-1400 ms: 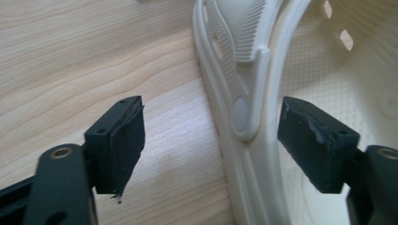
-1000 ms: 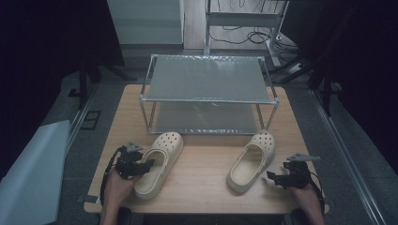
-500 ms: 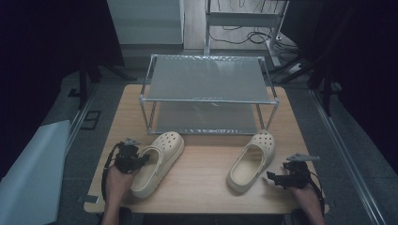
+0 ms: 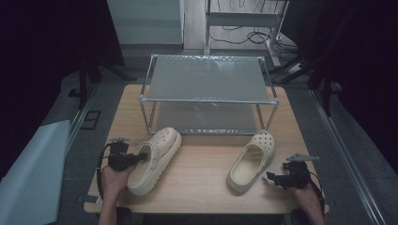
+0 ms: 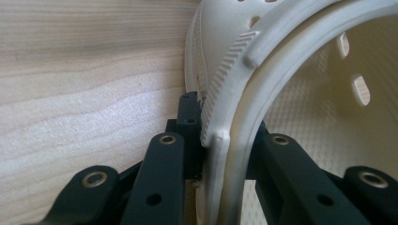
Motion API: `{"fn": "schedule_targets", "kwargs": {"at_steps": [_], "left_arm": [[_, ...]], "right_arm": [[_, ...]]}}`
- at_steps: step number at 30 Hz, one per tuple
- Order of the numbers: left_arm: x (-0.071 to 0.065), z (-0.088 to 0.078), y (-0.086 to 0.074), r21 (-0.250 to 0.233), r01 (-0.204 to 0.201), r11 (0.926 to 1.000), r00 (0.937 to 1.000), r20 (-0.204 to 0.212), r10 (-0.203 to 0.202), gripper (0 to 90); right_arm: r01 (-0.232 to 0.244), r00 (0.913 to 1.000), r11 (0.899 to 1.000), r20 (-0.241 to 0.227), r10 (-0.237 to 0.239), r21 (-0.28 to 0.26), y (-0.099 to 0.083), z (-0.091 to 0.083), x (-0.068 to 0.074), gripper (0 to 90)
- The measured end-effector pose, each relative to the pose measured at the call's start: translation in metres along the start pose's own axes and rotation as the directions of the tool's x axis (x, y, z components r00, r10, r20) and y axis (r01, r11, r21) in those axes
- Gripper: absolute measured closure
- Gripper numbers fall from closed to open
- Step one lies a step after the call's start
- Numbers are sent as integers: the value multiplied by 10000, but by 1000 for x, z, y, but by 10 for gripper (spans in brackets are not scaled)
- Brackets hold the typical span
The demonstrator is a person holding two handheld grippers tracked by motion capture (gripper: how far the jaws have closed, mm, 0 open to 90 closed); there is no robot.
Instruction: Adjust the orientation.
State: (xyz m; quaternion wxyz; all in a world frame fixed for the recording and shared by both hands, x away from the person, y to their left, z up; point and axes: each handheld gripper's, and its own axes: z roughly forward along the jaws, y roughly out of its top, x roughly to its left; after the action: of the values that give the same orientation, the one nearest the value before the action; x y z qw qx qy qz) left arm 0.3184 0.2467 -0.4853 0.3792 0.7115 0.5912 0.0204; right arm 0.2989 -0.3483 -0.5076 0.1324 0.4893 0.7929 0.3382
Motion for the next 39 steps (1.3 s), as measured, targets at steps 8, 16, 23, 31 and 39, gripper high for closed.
{"fn": "schedule_targets", "kwargs": {"at_steps": [8,16,23,31,39], "left_arm": [[1,-4,2,33,439,9990,9957,817,-440,768],[-10,-4,11,-73,374,9993,9885,1471,-360,768],[-20,-7,20,81,324,9994,9806,1930,-334,767],[-35,-16,34,45,74,10000,9736,2279,-83,767],[-52,-23,52,46,-206,9998,9688,2470,188,767]], "right_arm": [[-57,10000,10000,12,57,-3,0,0,0,121],[-212,9998,9997,-22,212,-88,0,-1,-2,122],[-260,9997,9996,-30,260,-126,0,-2,-3,122],[-287,9996,9995,7,287,-145,0,-2,-3,123],[-313,9995,9994,6,313,-138,-1,-2,-4,126]]}}
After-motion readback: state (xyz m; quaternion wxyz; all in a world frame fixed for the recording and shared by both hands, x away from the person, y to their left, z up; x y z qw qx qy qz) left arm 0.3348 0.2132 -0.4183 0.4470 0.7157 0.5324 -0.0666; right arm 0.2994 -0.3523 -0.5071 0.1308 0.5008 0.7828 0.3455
